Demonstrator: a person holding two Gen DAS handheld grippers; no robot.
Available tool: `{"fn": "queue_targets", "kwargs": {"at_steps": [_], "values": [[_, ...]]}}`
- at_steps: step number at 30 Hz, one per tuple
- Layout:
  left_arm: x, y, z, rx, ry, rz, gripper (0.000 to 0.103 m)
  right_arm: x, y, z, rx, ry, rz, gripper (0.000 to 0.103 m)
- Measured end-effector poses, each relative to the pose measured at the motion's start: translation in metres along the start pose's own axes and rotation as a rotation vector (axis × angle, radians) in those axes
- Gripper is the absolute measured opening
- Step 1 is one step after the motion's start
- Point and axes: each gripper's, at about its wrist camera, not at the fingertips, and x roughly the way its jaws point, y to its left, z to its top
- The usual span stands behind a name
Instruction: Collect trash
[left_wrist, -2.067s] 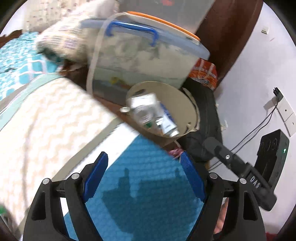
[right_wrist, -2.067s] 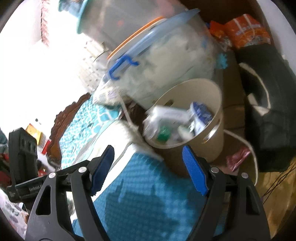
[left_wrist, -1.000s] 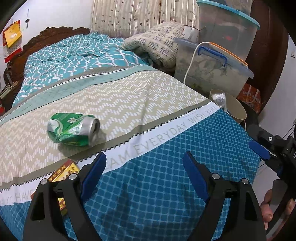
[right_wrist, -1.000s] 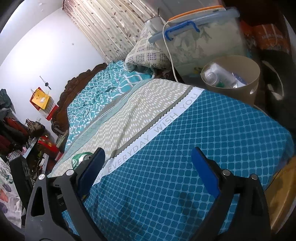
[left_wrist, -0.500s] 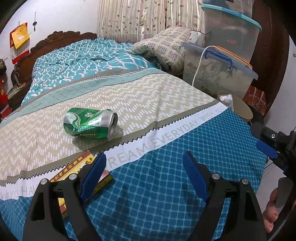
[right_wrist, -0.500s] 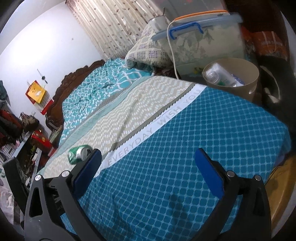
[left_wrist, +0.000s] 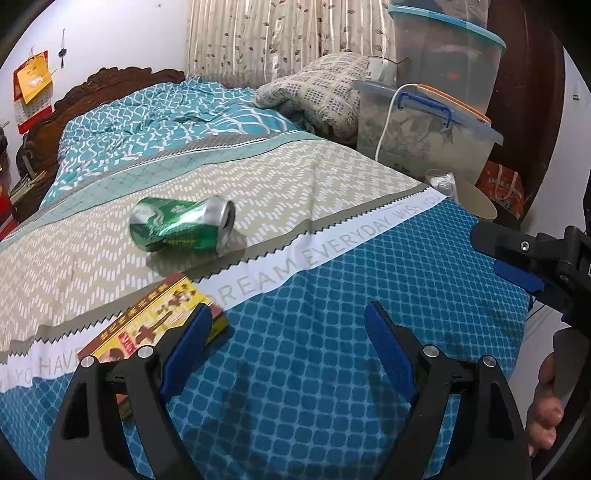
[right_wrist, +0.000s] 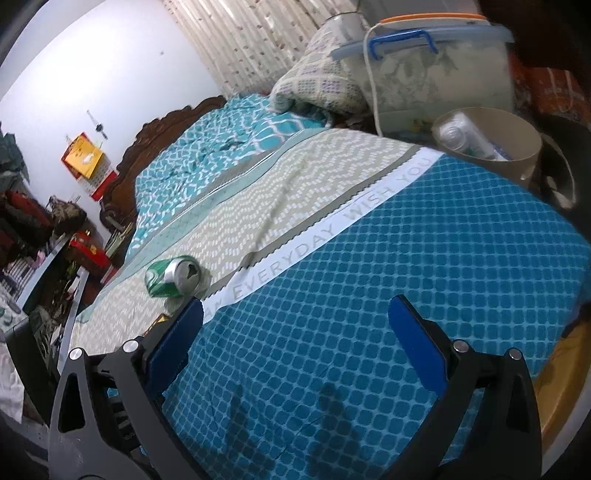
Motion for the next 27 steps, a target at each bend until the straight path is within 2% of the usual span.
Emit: {"fn": "queue_targets", "kwargs": {"at_steps": [4,6,11,16,19,23,27], "values": [[-0.010,0.017,-0.011,-0.025,0.000,0.000,0.081,0.009,0.011,-0.004,-0.036,0.046,0.042,0.099],[-0.015,0.028,-0.016,-0.047,0.006,-0.010,0.081,0.015,0.019,-0.005,-0.060,0.073,0.078,0.092],[-0.038,0.081,-0.031,-0.179,0.012,-0.021,0.080,0.053,0.055,-0.004,-0.175,0.212,0.212,0.053],[-0.052,0.138,-0.033,-0.329,-0.001,-0.004,0.080,0.099,0.090,-0.018,-0.232,0.372,0.277,0.048],[-0.046,0.162,-0.026,-0.373,0.004,-0.037,0.080,0.115,0.109,-0.034,-0.295,0.429,0.290,0.048],[-0.021,0.170,-0.014,-0.359,0.054,-0.093,0.087,0.130,0.129,-0.046,-0.387,0.443,0.265,0.048],[-0.006,0.160,-0.009,-0.286,0.086,-0.090,0.089,0.153,0.151,-0.033,-0.434,0.423,0.256,0.048]]}}
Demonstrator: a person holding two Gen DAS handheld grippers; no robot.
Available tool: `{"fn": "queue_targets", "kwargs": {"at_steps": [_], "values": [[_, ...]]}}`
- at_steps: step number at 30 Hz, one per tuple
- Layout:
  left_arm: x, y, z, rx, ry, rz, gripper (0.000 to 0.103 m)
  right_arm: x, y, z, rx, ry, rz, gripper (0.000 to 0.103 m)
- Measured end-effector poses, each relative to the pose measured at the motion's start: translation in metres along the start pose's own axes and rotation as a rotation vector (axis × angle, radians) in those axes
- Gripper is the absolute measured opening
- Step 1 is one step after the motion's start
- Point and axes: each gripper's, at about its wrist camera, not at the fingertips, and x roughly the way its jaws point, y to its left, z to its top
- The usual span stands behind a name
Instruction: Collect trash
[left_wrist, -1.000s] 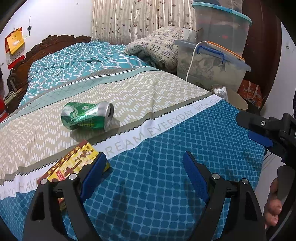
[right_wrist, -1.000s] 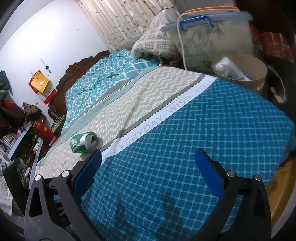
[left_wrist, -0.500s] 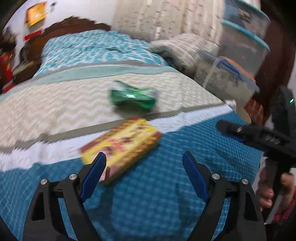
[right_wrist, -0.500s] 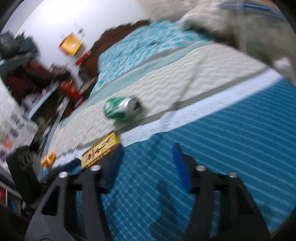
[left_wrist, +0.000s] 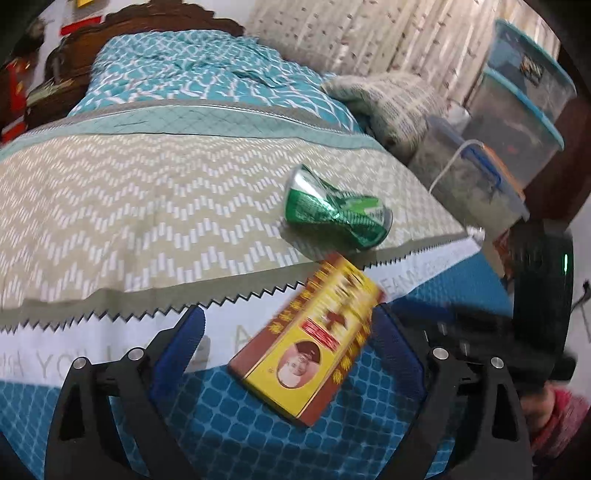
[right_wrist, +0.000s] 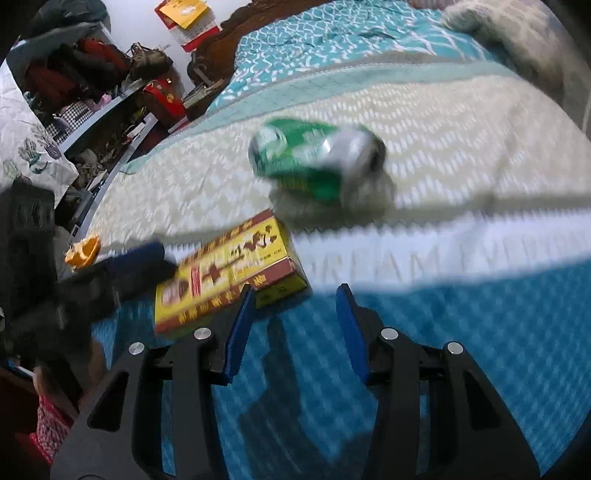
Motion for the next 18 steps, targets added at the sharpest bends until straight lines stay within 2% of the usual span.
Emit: {"fn": "queue_targets", "kwargs": {"at_steps": [3,7,9,10,11,13,16,17,18], "values": [[0.002,-0.004,0.000,0.029,0.002,0.009,0.092,0.014,0.007,0.023,-0.020,-0.028,0.048,0.049],[0.003,-0.008,0.000,0.045,0.001,0.034,0.094,0.005,-0.001,0.031,0.007,-0.051,0.088,0.050],[0.005,-0.011,-0.001,0.046,0.005,0.031,0.094,-0.006,-0.009,0.028,0.029,-0.073,0.096,0.053],[0.007,-0.014,-0.002,0.055,0.007,0.034,0.094,-0.014,-0.016,0.027,0.052,-0.090,0.096,0.060],[0.007,-0.016,-0.002,0.064,0.009,0.038,0.094,-0.019,-0.023,0.028,0.078,-0.106,0.087,0.067],[0.011,-0.024,-0.005,0.095,0.014,0.061,0.094,-0.031,-0.034,0.033,0.107,-0.143,0.052,0.069],[0.018,-0.028,-0.007,0.121,0.027,0.098,0.094,-0.045,-0.036,0.050,0.053,-0.186,-0.014,0.071],[0.021,-0.029,-0.008,0.126,0.034,0.113,0.092,-0.046,-0.033,0.059,0.023,-0.187,-0.033,0.075],[0.023,-0.028,-0.008,0.127,0.042,0.128,0.082,-0.045,-0.029,0.068,-0.006,-0.177,-0.046,0.077]]}}
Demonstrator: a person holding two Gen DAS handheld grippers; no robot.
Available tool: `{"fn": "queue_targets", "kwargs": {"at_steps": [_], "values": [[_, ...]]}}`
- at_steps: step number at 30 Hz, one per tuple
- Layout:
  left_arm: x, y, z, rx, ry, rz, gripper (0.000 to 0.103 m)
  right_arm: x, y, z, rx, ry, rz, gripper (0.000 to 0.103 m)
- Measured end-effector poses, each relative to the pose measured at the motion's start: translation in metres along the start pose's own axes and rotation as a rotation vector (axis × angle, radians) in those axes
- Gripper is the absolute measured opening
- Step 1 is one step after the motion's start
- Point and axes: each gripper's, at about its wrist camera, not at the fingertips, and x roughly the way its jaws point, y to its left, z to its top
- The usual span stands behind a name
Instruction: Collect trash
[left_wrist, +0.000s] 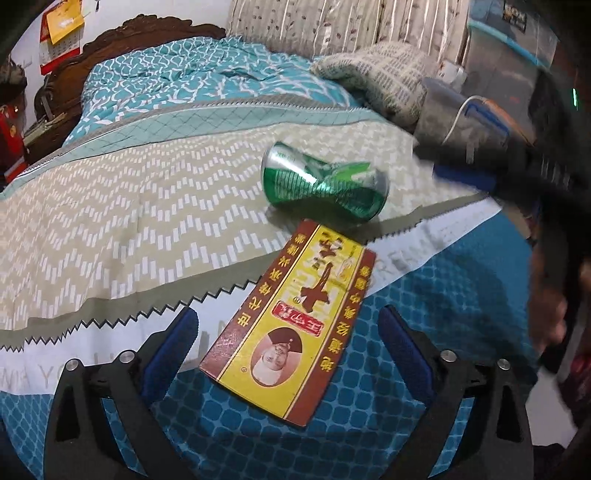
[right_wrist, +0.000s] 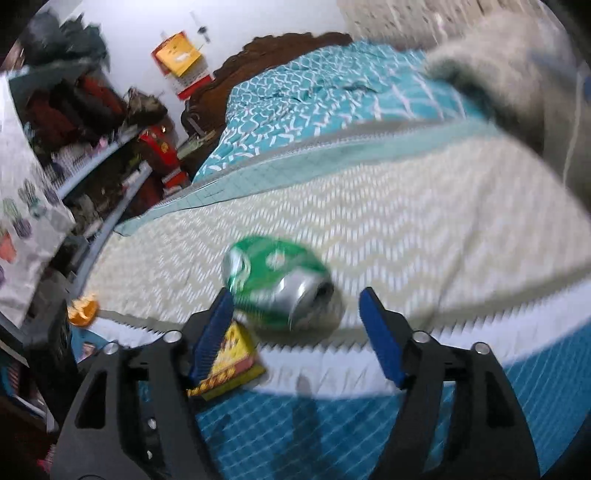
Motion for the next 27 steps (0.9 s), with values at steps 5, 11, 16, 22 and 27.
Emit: {"fn": "queue_targets", "kwargs": {"at_steps": [5,11,16,22,27], "values": [[-0.001,0.011,0.000,-0.065,0.004,-0.003,0.064,0.051,0.008,0.054,-0.134,0.152,-0.006,0.082],[-0.014,0.041,-0.008,-0.219,-0.005,-0.017,0.060,0.109,-0.032,0.075,0.089,0.296,0.106,0.061],[-0.021,0.051,-0.010,-0.279,-0.005,-0.041,0.060,0.102,-0.026,0.029,0.176,0.360,0.235,0.045],[-0.029,0.058,-0.016,-0.319,-0.015,-0.037,0.059,0.045,0.006,-0.043,0.154,0.337,0.377,0.049],[-0.032,0.065,-0.020,-0.336,-0.010,-0.042,0.059,0.029,-0.009,-0.054,0.182,0.268,0.402,0.049]]}}
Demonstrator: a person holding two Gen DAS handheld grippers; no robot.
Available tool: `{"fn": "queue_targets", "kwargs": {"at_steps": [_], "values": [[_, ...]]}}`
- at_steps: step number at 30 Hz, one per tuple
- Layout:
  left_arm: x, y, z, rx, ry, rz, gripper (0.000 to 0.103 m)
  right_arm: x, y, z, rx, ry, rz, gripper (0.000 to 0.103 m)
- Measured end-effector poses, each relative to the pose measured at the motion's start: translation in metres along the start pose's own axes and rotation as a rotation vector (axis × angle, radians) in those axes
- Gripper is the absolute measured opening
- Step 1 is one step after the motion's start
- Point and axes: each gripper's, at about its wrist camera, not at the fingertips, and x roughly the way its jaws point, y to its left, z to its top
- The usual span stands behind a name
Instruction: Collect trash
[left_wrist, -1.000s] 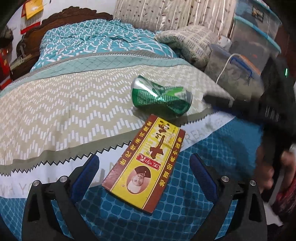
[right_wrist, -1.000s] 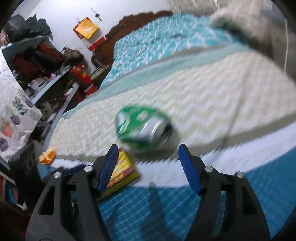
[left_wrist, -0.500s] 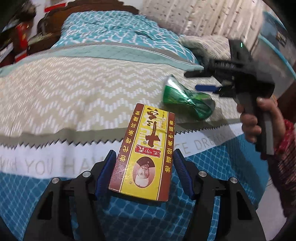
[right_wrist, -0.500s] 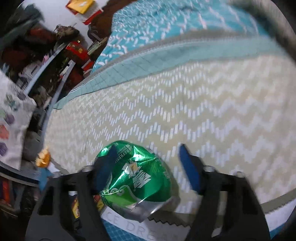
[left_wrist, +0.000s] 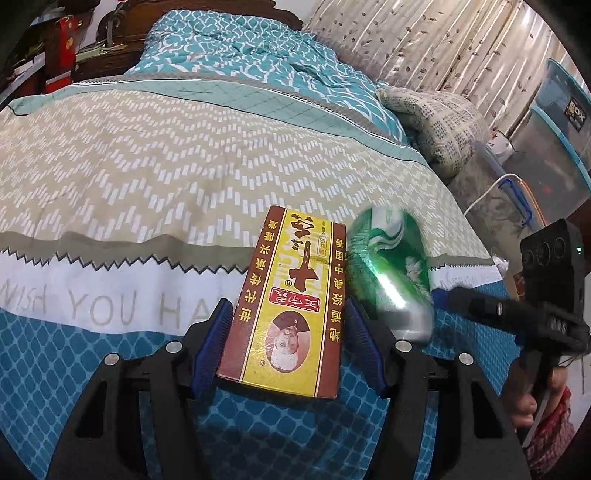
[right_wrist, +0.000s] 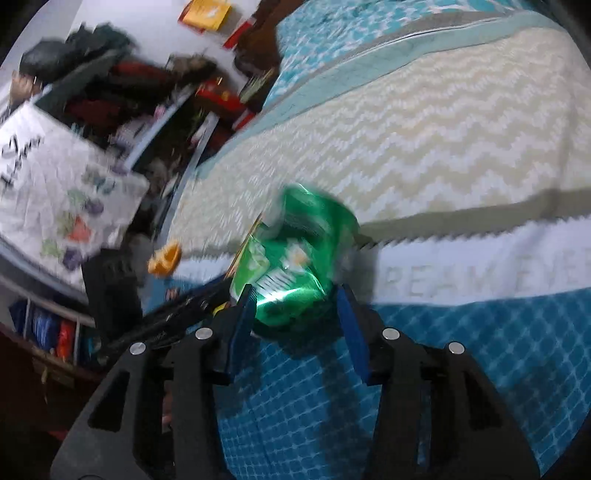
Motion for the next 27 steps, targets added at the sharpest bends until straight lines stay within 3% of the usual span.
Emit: {"fn": "queue_targets", "kwargs": {"at_steps": [5,9,14,18,21,23,26,27], "values": [[-0.004,-0.001,0.000,0.016,-0.014,0.045,0.059,0.003,-0.023,0.012,0.118,-0.018,0.059,0.052],[-0.017,0.009,0.005,-0.020,-0.042,0.024,0.059,0.008,-0.032,0.008,0.153,-0.031,0.076,0.060],[-0.036,0.000,0.017,-0.002,-0.091,-0.022,0.052,0.011,-0.032,0.007,0.134,-0.034,0.088,0.061],[-0.030,-0.014,0.021,0.039,-0.087,-0.007,0.052,0.029,-0.018,0.014,0.120,-0.023,0.096,0.061],[-0.019,-0.014,0.019,0.041,-0.053,0.019,0.049,0.043,-0.011,0.017,0.107,-0.006,0.111,0.052],[-0.019,-0.009,0.016,0.028,-0.048,0.027,0.051,0.054,-0.010,0.016,0.142,0.022,0.156,0.035],[-0.028,0.001,0.013,0.012,-0.069,0.040,0.077,0.055,-0.012,0.012,0.193,0.009,0.197,0.025],[-0.032,0.003,0.012,0.012,-0.082,0.045,0.081,0.050,-0.013,0.010,0.211,-0.001,0.212,0.023]]}}
